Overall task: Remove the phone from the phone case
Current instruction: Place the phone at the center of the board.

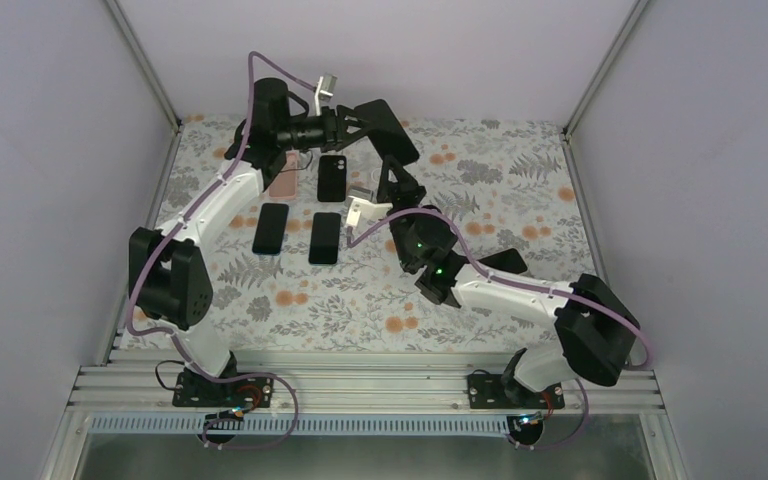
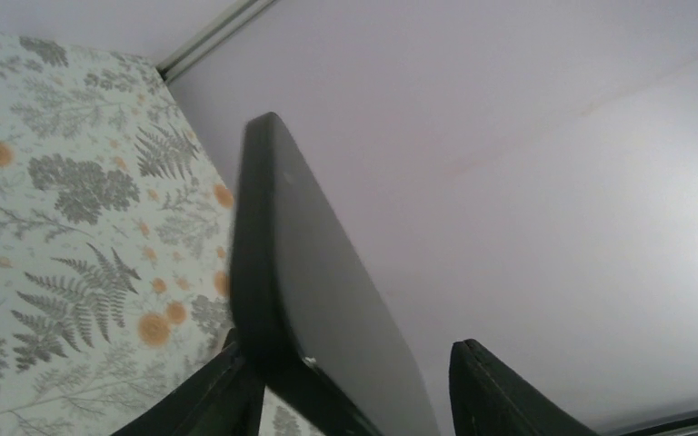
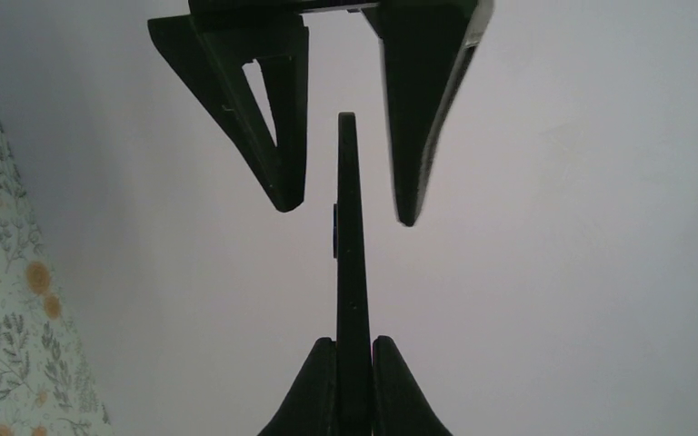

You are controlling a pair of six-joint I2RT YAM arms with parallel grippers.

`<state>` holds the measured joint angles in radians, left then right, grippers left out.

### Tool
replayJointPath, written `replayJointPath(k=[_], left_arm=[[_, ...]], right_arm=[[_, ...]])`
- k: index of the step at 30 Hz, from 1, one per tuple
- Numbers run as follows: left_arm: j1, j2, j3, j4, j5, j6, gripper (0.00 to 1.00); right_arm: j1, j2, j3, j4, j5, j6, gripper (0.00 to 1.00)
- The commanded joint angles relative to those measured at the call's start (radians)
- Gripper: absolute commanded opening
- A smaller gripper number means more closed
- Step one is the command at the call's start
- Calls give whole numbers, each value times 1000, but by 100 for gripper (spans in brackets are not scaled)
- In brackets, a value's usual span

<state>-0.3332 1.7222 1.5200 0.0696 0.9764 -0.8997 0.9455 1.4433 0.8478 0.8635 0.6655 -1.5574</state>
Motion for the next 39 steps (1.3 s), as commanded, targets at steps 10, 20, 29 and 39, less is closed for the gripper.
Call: replayJointPath(k=[10,20,29,39], left_arm=[[4,26,-33,29,-4,-49,21],[49,15,-42,30,4,-33,2],[86,2,-16,-115,-59,185,2],[108,54,-49,-294,-51,476,2]], right_arm=[[38,22,-60,299,-9,-175,4],[38,-33,-96,197,-9,-90,48],[27,-140,-85,-300,-32,278,84],[-28,-204,96,-969,-256,691,99]])
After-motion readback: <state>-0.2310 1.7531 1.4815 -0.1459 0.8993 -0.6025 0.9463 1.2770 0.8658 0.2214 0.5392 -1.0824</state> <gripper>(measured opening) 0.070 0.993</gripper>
